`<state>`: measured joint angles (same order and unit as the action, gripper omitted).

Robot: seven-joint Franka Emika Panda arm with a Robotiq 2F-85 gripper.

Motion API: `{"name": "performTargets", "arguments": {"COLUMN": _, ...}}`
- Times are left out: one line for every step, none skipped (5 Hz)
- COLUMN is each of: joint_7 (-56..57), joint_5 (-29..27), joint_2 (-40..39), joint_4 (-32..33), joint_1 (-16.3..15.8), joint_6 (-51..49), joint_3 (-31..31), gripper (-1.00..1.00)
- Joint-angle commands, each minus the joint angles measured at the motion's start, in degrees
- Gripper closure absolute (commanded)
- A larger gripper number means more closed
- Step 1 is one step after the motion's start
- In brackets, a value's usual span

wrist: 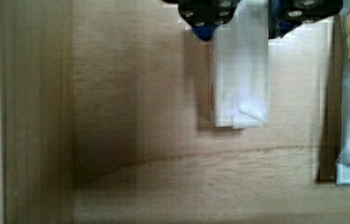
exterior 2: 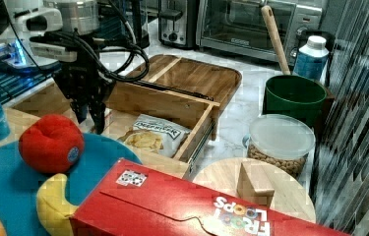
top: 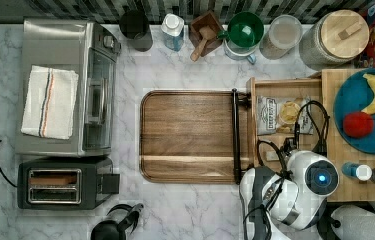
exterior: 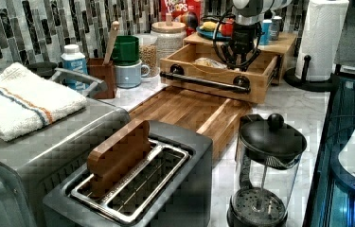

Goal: Pick up the butter.

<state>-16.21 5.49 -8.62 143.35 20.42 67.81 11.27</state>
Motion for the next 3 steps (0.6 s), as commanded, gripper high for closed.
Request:
{"name": "performTargets", "arguments": {"joint_7": -9.41, "joint_5": 11.27, "joint_2": 11.29, "joint_4": -0.43, "joint_1": -3.84, "joint_6": -3.47, "joint_3": -0.31, "gripper": 1.00}}
{"name": "performTargets", "arguments": {"joint_7": -7.89, "joint_5": 9.82, "joint_2": 12.78, "joint_4": -3.89, "joint_1": -3.35, "joint_6": -7.08, "joint_3": -2.03, "gripper": 1.00}}
{"name": "performTargets", "arguments": {"joint_7": -8.58, "joint_5": 10.41, "joint_2": 14.36, "joint_4": -8.18, "joint_1": -4.13, "joint_6": -13.80, "joint_3": -3.42, "gripper": 1.00}}
